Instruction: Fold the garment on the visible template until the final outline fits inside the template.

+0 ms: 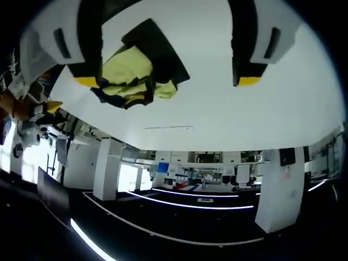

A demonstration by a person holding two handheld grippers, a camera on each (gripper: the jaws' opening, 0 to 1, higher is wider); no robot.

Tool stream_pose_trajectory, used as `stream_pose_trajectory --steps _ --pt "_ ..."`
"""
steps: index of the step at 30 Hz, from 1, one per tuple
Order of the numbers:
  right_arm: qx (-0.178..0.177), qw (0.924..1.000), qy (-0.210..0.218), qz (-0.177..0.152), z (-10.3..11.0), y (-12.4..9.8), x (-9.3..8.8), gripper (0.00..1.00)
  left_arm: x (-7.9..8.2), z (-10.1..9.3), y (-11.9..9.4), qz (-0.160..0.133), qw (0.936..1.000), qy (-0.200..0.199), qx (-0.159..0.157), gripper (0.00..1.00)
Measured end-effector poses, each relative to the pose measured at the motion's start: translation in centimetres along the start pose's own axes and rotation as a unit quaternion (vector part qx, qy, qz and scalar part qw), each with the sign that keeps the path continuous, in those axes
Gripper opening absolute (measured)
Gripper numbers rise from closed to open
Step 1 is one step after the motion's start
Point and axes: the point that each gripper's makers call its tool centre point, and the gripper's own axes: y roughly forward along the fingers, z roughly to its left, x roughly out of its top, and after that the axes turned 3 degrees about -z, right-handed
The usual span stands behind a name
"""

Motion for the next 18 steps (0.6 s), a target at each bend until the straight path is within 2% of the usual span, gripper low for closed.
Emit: stream_pose_trajectory --steps 18 --pt "-0.002 1.0000 0.000 0.001 -0.35 0.08 -0.03 0.99 0.19 0.37 0.23 -0.002 1.0000 0.004 0.004 0.95"
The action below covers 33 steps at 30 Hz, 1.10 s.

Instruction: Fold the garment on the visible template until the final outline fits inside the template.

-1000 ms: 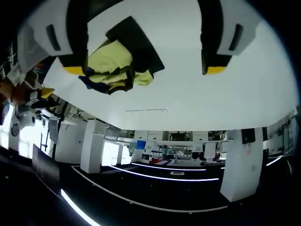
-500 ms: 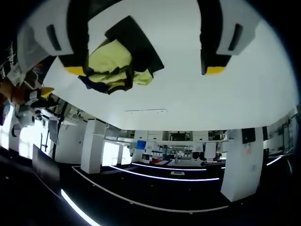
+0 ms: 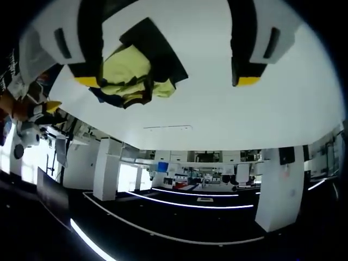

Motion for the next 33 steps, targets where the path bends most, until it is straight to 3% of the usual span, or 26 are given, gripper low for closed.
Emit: stream_pose_trajectory --steps 16,27,33 --pt "0.006 1.0000 -0.003 0.005 0.0 0.0 0.0 0.99 0.0 -0.1 0.1 0.006 1.0000 0.002 -0.001 0.93" --pt "0.025 0.9996 -0.013 -0.010 -0.5 0.7 1.2 0.99 0.7 0.6 0.5 0.000 0.9998 0.018 0.012 0.89" --pt "0.035 0.9992 -0.015 -0.015 -0.2 1.3 1.5 0.99 1.5 0.6 1.0 -0.005 0.9996 0.027 -0.006 0.84"
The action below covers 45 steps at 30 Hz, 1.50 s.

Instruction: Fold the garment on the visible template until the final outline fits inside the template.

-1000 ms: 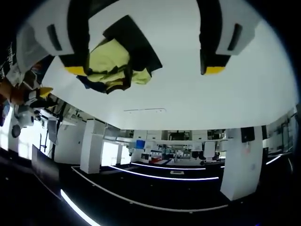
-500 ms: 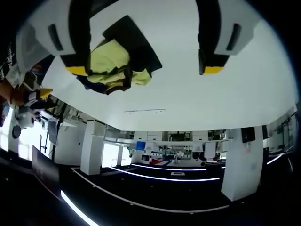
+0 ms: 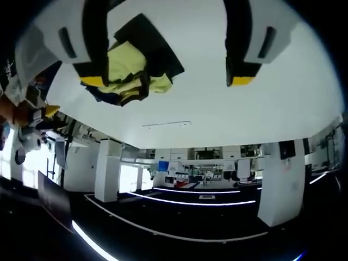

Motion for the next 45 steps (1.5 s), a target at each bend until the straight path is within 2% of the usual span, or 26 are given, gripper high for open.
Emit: stream_pose_trajectory --steps 5,9,19,26,33,37,45 --pt "-0.002 1.0000 0.002 0.004 0.0 0.4 0.3 0.90 1.0 -0.3 0.8 -0.005 0.9996 0.012 -0.025 0.79" --pt "0.001 0.9999 0.009 0.010 0.1 1.3 0.1 0.82 0.7 -0.8 1.7 -0.001 0.9990 0.016 -0.042 0.74" --pt "0.013 0.9995 0.025 0.013 1.0 3.7 -0.6 0.65 -1.6 -2.8 4.2 0.024 0.9952 0.042 -0.085 0.59" --pt "0.008 0.9991 0.034 0.022 0.5 5.6 -1.7 0.41 -3.9 -3.4 5.8 0.046 0.9919 0.054 -0.106 0.47" --pt "0.015 0.9982 0.041 0.042 0.4 7.5 -3.6 0.28 -6.0 -4.4 7.2 0.070 0.9885 0.072 -0.112 0.34" --pt "0.019 0.9976 0.040 0.053 0.6 8.4 -4.5 0.23 -8.0 -4.2 8.1 0.084 0.9872 0.066 -0.119 0.30" --pt "0.020 0.9959 0.047 0.075 0.5 10.0 -6.2 0.14 -9.5 -3.7 9.3 0.099 0.9870 0.042 -0.120 0.23"
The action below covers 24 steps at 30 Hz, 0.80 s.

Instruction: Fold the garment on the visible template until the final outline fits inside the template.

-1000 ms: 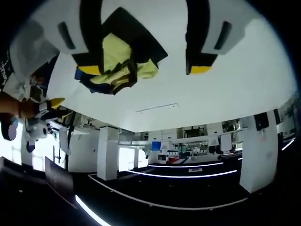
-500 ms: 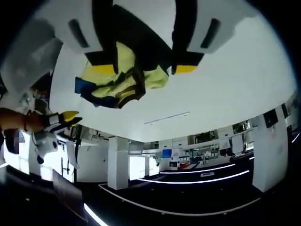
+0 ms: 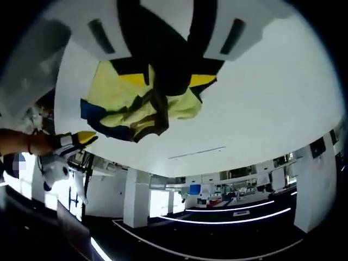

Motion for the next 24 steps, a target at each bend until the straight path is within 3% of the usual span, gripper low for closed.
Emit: stream_pose_trajectory --steps 8,11,13,16,21,24 --pt "-0.010 0.9995 0.019 0.023 -0.4 1.7 -1.8 0.07 -1.2 -0.2 1.1 0.024 0.9996 0.008 -0.010 0.13" --pt "-0.018 0.9993 0.014 0.028 -0.5 1.7 -2.1 0.00 -1.9 -0.5 1.4 0.038 0.9991 0.004 -0.020 0.06" --pt "-0.024 0.9991 0.012 0.032 -0.6 1.6 -2.2 0.00 -2.6 -0.4 1.5 0.055 0.9984 0.002 -0.016 0.04" --pt "-0.026 0.9989 0.021 0.032 -0.9 1.4 -2.3 0.00 -3.0 -0.1 1.7 0.059 0.9981 -0.006 -0.013 0.01" --pt "-0.031 0.9989 0.026 0.024 -1.2 1.0 -2.1 0.00 -2.8 0.1 1.5 0.057 0.9982 -0.015 -0.012 0.00" --pt "-0.033 0.9990 0.020 0.022 -1.3 0.6 -1.8 0.00 -1.8 0.0 1.1 0.047 0.9988 -0.012 -0.010 0.00"
